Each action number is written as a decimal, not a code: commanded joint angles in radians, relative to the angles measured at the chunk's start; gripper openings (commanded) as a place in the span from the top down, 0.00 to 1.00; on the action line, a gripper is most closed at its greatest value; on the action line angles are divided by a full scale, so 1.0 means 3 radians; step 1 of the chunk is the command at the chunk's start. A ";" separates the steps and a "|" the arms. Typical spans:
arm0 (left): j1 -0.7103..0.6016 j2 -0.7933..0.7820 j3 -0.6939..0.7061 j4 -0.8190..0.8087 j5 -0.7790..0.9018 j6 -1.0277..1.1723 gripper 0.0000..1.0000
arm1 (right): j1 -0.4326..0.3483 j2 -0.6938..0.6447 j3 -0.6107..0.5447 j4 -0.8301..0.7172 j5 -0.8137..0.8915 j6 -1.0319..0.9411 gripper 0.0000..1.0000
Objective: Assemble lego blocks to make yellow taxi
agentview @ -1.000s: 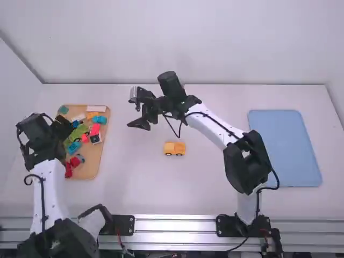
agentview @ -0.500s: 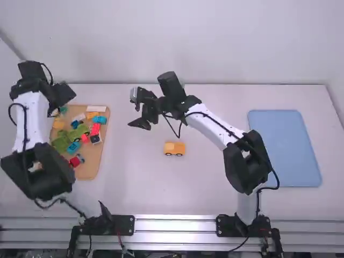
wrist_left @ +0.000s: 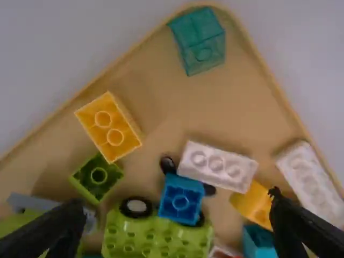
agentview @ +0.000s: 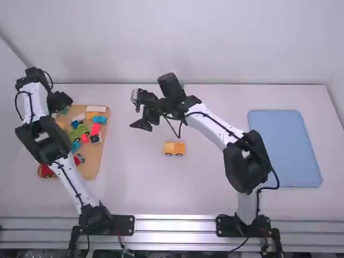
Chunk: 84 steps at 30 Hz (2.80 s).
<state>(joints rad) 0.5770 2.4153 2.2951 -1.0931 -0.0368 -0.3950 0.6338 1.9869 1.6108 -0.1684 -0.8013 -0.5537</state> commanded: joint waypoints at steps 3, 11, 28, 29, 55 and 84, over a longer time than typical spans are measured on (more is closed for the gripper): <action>0.0179 0.0130 -0.0150 0.0071 -0.0015 -0.0210 0.18 | -0.0003 0.0055 0.0106 -0.0001 -0.0019 -0.0014 0.02; 0.0278 0.0130 -0.0675 0.0586 -0.0013 -0.0376 0.34 | -0.0003 0.0055 0.0106 -0.0001 -0.0017 -0.0014 0.02; 0.0281 0.0130 -0.0954 0.0983 0.0081 -0.0593 0.54 | -0.0003 0.0055 0.0106 -0.0039 -0.0018 -0.0014 0.02; 0.0282 0.0128 -0.0954 0.0992 0.0086 -0.0593 0.61 | -0.0003 0.0055 0.0106 -0.0042 -0.0018 -0.0015 0.02; -0.0137 -0.2402 -0.3159 0.2588 0.1555 0.0900 0.88 | -0.0314 0.0055 0.0104 0.0206 -0.0051 0.0591 0.02; -0.1906 -0.3319 -0.5643 0.6476 0.4424 0.1638 0.91 | -0.0586 0.0061 0.0083 -0.1062 -0.2344 -0.1137 0.27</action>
<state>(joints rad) 0.0147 1.4147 0.6029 0.8413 1.2579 0.1013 0.4561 1.9877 1.6108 -0.4843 -1.4681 -0.8482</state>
